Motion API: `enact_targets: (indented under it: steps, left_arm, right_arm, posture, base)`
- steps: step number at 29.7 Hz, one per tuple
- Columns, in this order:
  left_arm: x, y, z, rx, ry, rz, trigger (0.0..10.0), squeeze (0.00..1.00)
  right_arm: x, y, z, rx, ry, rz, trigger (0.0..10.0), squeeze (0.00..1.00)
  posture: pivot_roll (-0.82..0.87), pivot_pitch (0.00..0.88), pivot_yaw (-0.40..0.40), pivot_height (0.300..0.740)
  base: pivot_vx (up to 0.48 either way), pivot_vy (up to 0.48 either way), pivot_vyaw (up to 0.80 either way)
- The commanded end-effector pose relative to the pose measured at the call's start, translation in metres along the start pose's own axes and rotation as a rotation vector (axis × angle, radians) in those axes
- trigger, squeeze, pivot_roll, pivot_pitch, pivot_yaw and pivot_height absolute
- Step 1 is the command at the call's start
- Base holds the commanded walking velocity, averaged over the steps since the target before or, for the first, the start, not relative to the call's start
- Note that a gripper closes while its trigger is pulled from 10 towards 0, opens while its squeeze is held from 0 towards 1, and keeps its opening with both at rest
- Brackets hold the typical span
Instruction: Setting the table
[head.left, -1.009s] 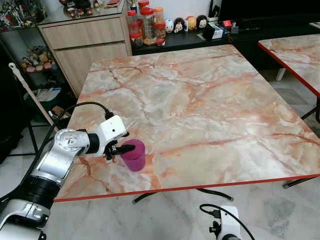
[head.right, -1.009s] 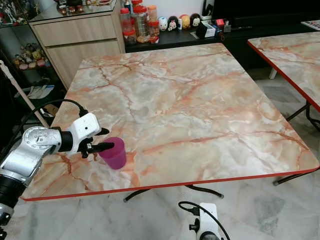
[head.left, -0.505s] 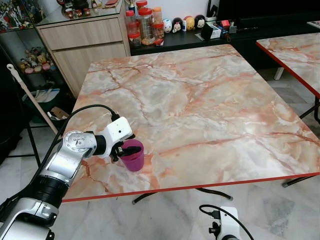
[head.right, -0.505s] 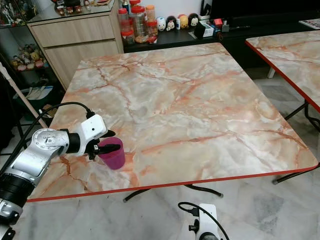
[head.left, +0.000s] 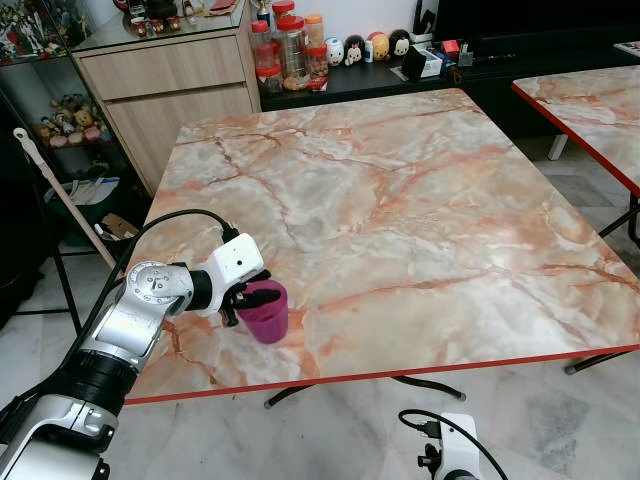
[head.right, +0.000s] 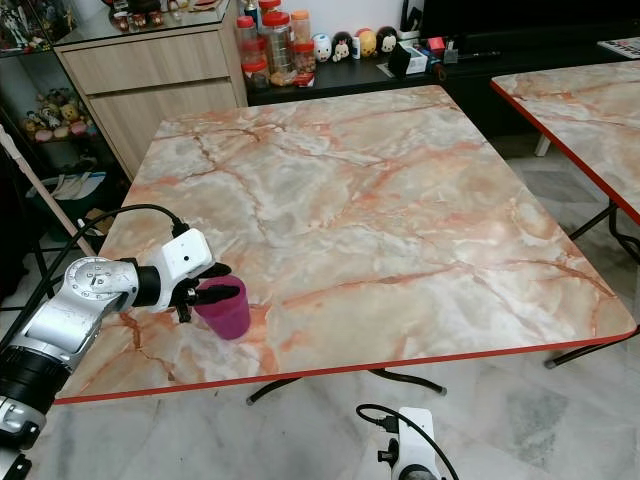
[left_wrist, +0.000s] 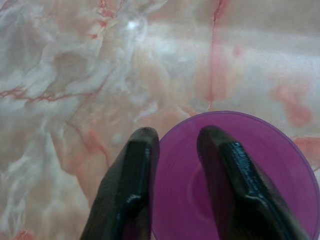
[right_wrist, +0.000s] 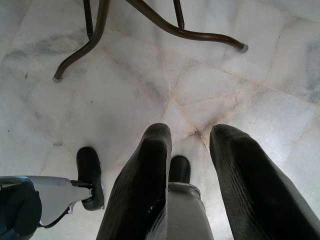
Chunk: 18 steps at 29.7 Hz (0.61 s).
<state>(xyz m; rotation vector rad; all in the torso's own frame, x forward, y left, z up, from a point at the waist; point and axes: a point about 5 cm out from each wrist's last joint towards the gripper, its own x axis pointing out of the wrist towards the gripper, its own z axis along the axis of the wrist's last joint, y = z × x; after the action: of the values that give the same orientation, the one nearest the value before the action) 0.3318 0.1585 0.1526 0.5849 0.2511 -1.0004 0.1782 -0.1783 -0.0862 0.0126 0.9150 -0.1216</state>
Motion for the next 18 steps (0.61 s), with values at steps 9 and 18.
enact_targets:
  steps: [9,18]
  left_arm:
    - [-0.0001,-0.0002,-0.0034,0.020,0.038,-0.023,2.0,0.00]
    - [-0.0003,-0.0020,-0.0069,0.041,0.067,-0.038,10.0,0.00]
  right_arm:
    - [-0.0004,0.0027,-0.0022,0.004,0.010,0.005,10.0,0.00]
    - [-0.0005,0.0029,-0.0029,0.004,0.012,0.006,10.0,0.00]
  posture:
    - [0.10,0.026,0.106,0.740]
    - [0.10,0.027,0.105,0.740]
  base:
    - [0.000,0.000,0.00]
    - [0.000,0.000,0.00]
